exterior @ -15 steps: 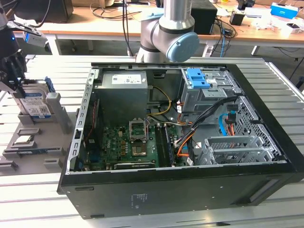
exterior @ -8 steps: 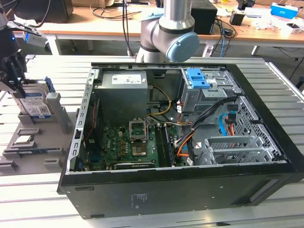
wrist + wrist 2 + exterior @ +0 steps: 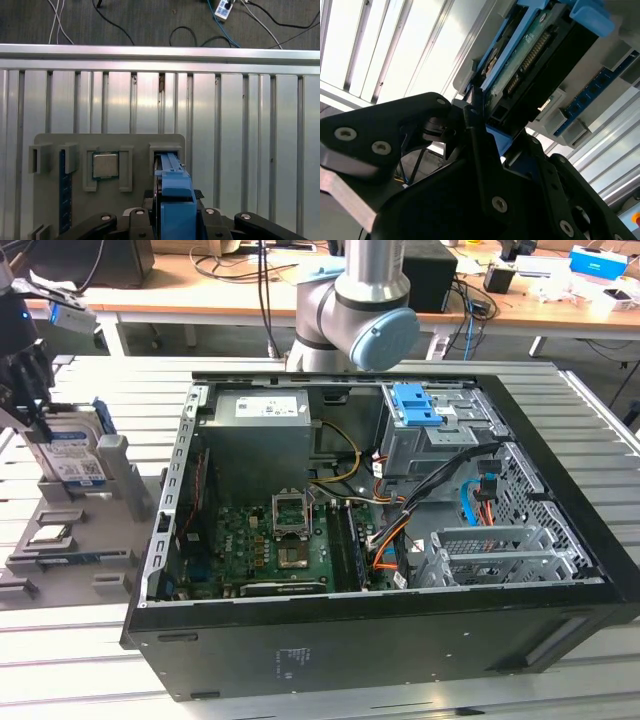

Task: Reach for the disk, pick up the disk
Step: 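Pick up the disk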

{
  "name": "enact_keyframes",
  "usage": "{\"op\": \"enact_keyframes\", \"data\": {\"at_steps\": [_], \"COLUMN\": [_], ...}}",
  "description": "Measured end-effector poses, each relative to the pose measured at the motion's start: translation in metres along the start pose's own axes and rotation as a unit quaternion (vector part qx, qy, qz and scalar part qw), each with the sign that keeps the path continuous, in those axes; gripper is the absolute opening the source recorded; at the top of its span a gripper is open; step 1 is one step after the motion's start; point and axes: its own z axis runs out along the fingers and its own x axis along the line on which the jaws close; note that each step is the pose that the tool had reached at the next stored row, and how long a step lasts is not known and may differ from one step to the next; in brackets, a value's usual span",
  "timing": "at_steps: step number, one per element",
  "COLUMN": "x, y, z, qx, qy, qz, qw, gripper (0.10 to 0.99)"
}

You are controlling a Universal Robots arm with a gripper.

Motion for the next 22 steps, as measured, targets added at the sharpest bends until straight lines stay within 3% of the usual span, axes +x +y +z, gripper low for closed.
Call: {"op": "enact_keyframes", "data": {"at_steps": [10,22], "x": [-0.0001,0.0000], "y": [0.0006,0.0011], "z": [-0.0157,-0.0277], "qx": [-0.0001,0.0000], "qy": [0.0000,0.0000], "qz": [0.000,0.000], "qw": [1.0000,1.0000], "gripper": [0.365,0.365]}}
